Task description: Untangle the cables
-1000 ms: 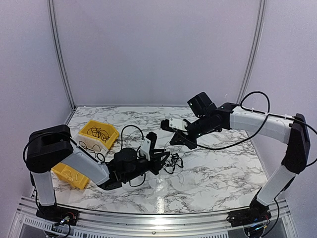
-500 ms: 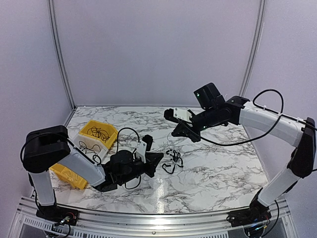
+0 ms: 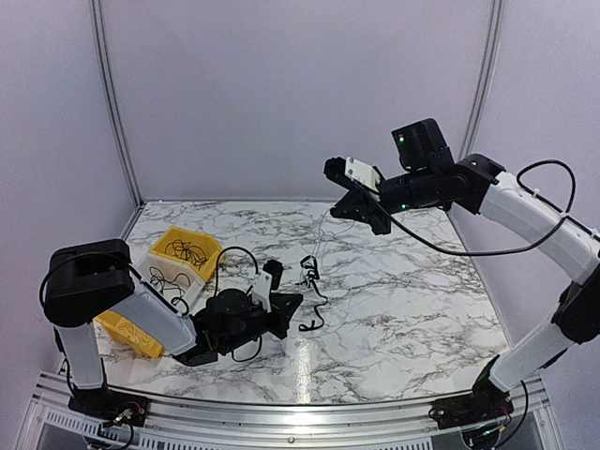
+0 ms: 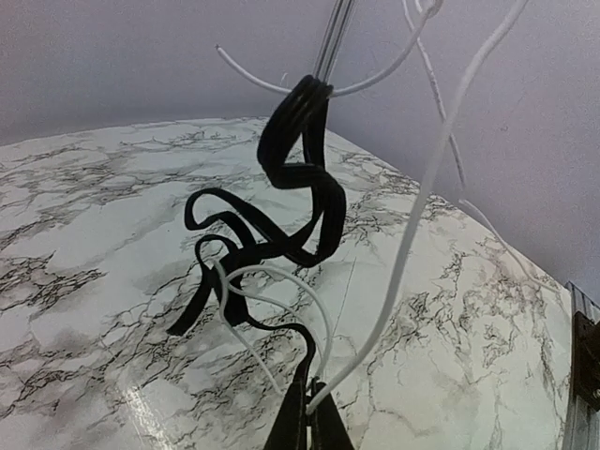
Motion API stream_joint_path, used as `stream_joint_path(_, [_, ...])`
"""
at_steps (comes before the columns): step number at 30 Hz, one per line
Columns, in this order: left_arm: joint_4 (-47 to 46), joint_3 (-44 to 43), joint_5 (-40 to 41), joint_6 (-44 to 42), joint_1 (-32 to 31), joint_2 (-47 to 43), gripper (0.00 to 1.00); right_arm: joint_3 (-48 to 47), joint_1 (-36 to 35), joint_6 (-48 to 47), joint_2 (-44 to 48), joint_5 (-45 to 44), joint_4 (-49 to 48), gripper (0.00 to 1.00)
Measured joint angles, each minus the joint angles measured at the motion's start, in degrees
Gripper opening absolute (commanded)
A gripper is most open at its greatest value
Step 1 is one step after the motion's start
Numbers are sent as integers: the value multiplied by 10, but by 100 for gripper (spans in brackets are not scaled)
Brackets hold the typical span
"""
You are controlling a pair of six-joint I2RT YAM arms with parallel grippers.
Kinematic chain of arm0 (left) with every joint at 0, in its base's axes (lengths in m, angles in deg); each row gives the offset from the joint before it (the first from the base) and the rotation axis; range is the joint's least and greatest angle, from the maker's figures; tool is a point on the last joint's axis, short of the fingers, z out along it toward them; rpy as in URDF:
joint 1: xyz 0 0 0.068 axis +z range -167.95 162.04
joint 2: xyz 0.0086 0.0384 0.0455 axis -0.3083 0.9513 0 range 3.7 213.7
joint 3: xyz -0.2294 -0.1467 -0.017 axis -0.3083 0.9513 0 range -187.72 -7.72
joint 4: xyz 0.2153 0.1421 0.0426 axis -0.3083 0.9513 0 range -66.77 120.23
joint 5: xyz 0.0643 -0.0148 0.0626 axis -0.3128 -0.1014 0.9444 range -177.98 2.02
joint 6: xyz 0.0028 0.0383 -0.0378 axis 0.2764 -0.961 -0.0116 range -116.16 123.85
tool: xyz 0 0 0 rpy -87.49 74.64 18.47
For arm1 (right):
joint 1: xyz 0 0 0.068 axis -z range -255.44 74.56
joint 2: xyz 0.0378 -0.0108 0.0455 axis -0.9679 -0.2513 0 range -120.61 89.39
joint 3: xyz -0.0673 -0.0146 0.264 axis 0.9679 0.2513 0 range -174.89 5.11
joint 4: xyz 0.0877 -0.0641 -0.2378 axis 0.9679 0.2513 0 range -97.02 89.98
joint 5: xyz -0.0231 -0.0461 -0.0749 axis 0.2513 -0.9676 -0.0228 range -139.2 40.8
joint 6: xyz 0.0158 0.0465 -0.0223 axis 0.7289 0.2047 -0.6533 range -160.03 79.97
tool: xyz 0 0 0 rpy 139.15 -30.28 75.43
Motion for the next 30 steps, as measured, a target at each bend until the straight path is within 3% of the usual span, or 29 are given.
stream_joint_path(13, [-1, 61, 29, 15, -2, -47, 0, -22, 41, 13, 3, 0, 18, 0])
stream_joint_path(14, [-1, 68, 33, 17, -2, -54, 4, -31, 50, 14, 3, 0, 18, 0])
stream_joint_path(16, [-1, 84, 46, 21, -2, -73, 21, -45, 61, 14, 5, 0, 18, 0])
stream_joint_path(22, [0, 94, 76, 6, -9, -132, 41, -39, 60, 14, 21, 4, 14, 0])
stream_joint_path(26, [-2, 67, 82, -29, -22, -155, 44, -7, 43, 16, 21, 4, 14, 0])
stream_joint_path(30, [-2, 18, 82, -57, -29, -155, 40, 13, 17, 20, 15, 4, 15, 0])
